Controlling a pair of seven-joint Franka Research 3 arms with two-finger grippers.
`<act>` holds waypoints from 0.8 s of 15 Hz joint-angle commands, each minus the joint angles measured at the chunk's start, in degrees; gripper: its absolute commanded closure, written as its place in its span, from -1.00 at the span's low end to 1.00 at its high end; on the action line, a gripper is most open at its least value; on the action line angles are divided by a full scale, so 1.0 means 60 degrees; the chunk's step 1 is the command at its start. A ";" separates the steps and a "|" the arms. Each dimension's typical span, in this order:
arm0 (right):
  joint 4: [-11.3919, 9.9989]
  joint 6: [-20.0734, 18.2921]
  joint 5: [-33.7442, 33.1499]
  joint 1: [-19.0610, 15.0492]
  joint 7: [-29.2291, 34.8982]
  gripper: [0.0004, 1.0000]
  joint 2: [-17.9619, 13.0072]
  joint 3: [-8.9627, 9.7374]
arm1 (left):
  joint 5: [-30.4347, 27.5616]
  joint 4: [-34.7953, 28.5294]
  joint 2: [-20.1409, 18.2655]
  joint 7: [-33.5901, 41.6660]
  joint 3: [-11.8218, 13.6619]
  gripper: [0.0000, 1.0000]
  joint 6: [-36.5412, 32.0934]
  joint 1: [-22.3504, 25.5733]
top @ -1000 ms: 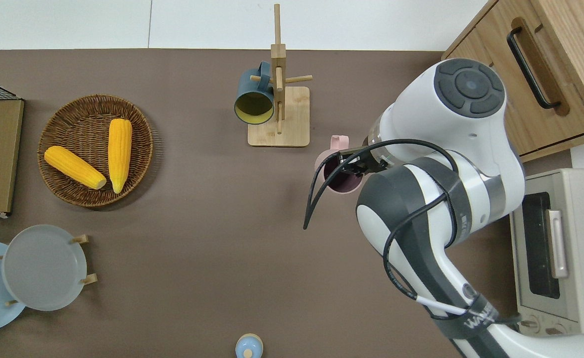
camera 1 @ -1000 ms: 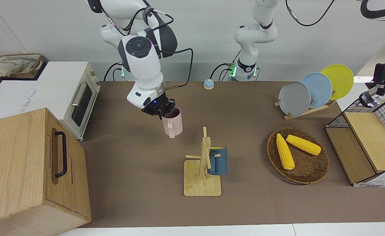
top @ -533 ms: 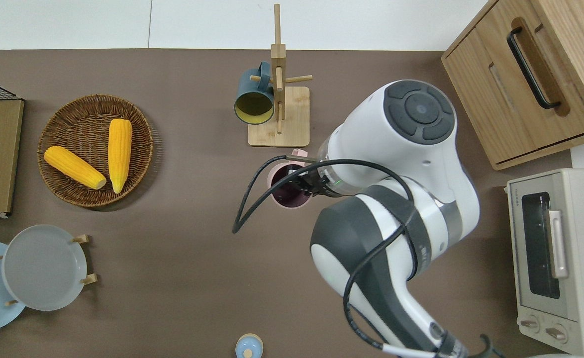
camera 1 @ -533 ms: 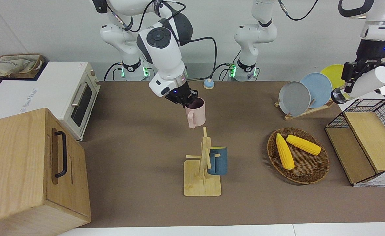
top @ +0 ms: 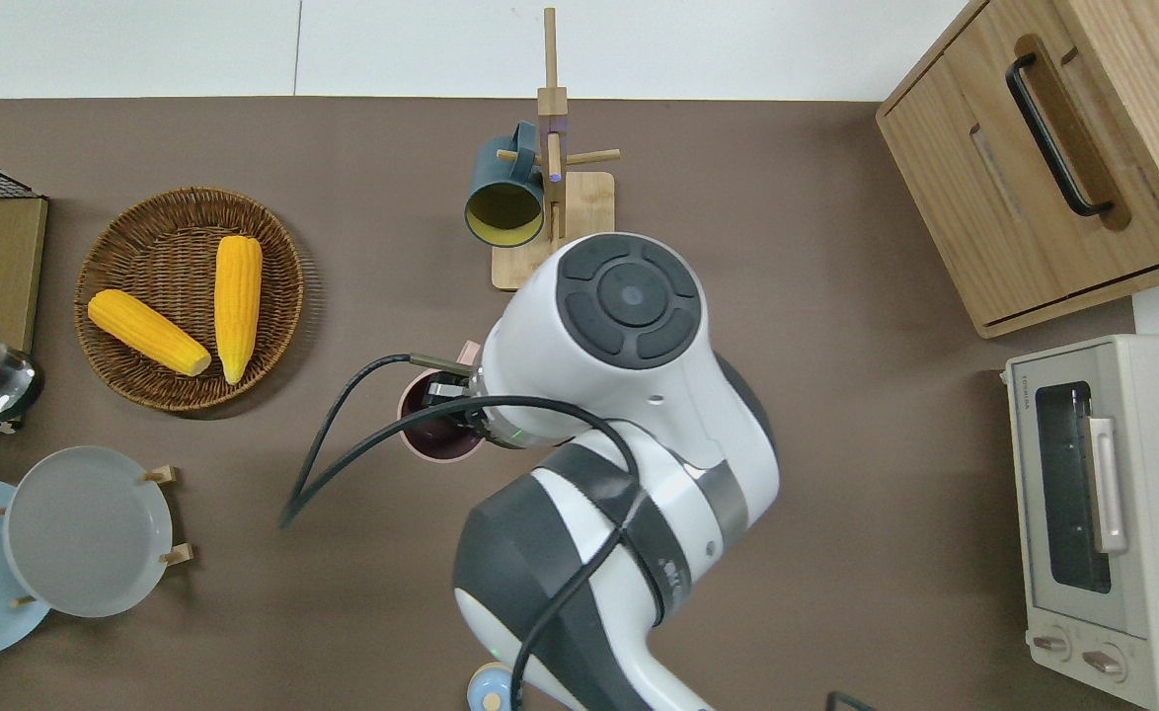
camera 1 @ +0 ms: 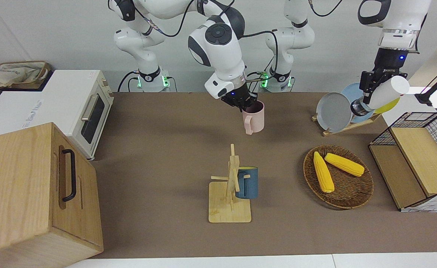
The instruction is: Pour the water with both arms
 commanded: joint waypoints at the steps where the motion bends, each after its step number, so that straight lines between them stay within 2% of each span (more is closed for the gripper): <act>1: 0.1077 0.0104 0.0064 0.0608 0.0806 1.00 0.1096 -0.0067 | 0.0235 -0.1711 -0.1275 -0.0270 -0.0191 1.00 0.1124 -0.0053; 2: 0.1282 0.0250 0.0035 0.0725 0.1040 1.00 0.1331 -0.0067 | 0.0205 -0.1976 -0.1407 -0.0270 -0.0206 1.00 0.1286 -0.0068; 4: 0.1401 0.0528 -0.0024 0.0930 0.1320 1.00 0.1654 -0.0067 | 0.0132 -0.2445 -0.1641 -0.0270 -0.0395 1.00 0.1462 -0.0053; 9: 0.1401 0.1479 -0.0126 0.1224 0.1790 1.00 0.2240 -0.0009 | 0.0117 -0.3573 -0.2169 -0.0285 -0.0747 1.00 0.2063 -0.0082; 12: 0.1401 0.1759 -0.0112 0.1400 0.1980 1.00 0.2534 0.0093 | 0.0117 -0.4057 -0.2418 -0.0270 -0.0821 1.00 0.2093 -0.0140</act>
